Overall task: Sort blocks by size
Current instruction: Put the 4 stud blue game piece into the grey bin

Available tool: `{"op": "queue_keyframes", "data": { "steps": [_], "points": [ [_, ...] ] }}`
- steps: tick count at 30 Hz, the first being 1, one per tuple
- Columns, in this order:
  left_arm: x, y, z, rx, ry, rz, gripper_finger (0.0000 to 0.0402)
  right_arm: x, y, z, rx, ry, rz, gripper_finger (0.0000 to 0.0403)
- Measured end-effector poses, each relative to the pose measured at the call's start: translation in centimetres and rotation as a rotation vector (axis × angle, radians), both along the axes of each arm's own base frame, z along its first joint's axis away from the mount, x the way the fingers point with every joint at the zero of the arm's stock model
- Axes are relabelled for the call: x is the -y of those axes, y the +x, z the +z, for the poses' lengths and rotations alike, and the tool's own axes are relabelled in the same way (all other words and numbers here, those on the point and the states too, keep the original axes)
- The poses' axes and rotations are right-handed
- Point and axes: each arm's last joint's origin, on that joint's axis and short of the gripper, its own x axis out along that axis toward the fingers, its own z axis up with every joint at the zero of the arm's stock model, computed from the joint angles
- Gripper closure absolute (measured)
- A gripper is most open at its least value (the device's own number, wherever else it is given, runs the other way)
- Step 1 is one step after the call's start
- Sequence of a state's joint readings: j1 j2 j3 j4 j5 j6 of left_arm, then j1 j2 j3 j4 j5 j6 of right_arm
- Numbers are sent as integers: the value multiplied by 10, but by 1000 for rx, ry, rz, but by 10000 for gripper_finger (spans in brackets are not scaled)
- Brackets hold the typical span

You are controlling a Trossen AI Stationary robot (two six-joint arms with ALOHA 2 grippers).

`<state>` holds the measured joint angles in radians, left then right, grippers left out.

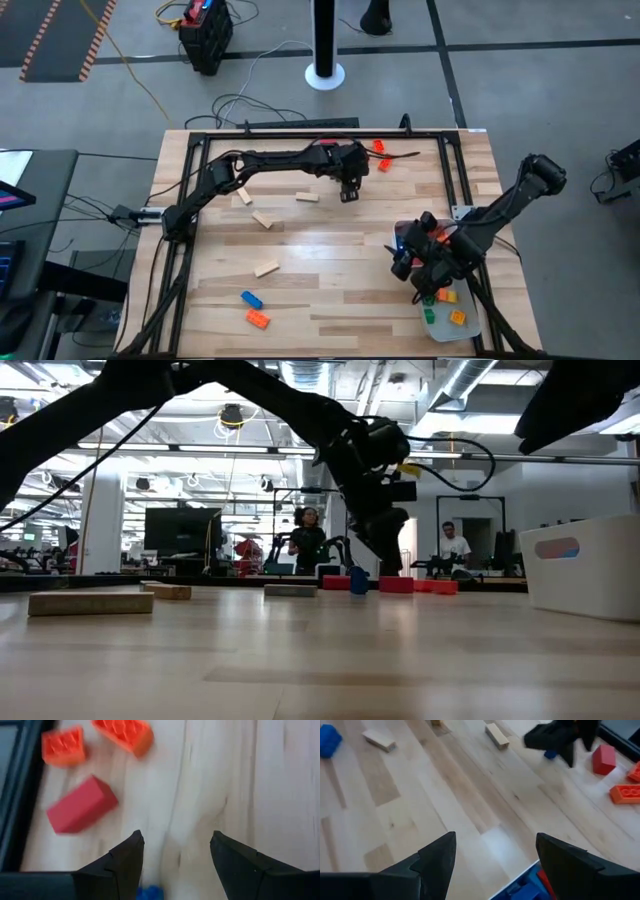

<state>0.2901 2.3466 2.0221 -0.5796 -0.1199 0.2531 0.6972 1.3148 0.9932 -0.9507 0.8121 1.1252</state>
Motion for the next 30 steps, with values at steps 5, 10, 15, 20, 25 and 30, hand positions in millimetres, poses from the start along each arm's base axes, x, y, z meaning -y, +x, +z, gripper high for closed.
{"op": "queue_keyframes", "data": {
  "steps": [5,10,15,20,25,30],
  "points": [
    [6,7,5,67,18,-30,185,-7,-4,1,26,14,17,101],
    [4,0,0,-61,110,1,185,-11,-7,1,57,10,15,101],
    [-10,-24,-11,-275,51,32,185,-13,-5,-4,33,-21,24,101],
    [-15,-29,-12,-301,32,49,184,-12,1,-13,-17,-80,14,101],
    [-16,-29,-12,-289,19,64,184,-10,6,-18,-48,-100,6,101],
    [-15,-26,-11,-265,10,15,184,-10,6,-18,-49,-101,11,101]
  ]
}}
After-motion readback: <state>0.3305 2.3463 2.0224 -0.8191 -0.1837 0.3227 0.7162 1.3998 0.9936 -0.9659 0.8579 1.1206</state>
